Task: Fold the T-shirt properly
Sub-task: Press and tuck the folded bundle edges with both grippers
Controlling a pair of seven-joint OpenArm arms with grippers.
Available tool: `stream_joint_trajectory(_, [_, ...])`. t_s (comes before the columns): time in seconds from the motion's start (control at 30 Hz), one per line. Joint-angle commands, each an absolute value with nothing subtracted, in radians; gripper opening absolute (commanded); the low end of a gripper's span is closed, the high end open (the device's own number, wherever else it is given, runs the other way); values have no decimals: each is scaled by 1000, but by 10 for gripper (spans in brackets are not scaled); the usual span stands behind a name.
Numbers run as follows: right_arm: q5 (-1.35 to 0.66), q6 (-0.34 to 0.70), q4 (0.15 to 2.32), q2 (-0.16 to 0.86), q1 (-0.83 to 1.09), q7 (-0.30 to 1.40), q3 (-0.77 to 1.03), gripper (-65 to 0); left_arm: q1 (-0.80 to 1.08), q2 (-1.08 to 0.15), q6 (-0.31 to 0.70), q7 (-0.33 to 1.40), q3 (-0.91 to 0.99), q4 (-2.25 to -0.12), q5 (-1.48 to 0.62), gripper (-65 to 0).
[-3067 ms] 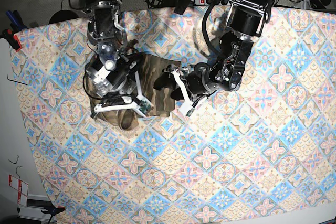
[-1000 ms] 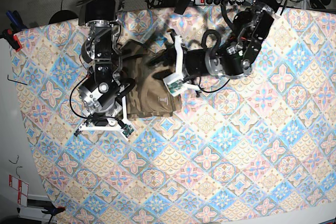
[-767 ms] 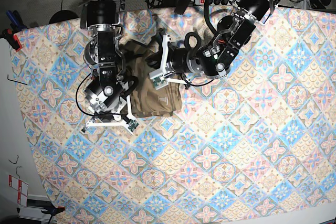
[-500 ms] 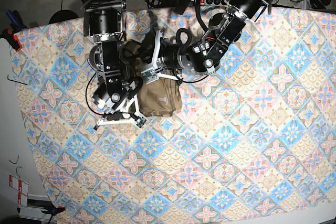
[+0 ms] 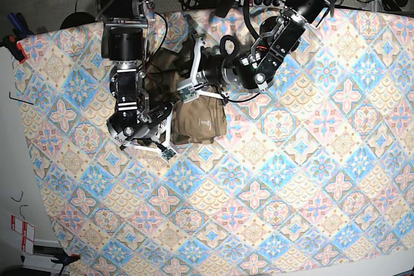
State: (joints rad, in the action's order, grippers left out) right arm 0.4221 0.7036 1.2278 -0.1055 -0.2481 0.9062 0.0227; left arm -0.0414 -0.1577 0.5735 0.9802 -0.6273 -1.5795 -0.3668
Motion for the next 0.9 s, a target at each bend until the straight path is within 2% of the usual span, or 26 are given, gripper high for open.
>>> stream_joint_trajectory(0.0, [433,698,1294,-102,-272,928,22,-621,-56,-148,579,963,-650,-1601,-386,-650])
stream_joint_trajectory(0.17, [435,698,1560,-102,-272,1075,13,-621,-59,-148,579,964,-759,-1603,-387,-650])
stream_joint_trajectory(0.3, [435,698,1609,-102,-277,1113,-36,-621,-54,-154,579,964,-796,-1601,-383,-650])
stream_joint_trajectory(0.6, [437,698,1374,-101,-312,978,-39,-621,-94,-176,579,957,-832,-1449,-378,-650])
stream_joint_trajectory(0.87, [437,698,1125,-73,-433,819,-24,-621,-139,-183,579,957,-828,-1345,-377,-650])
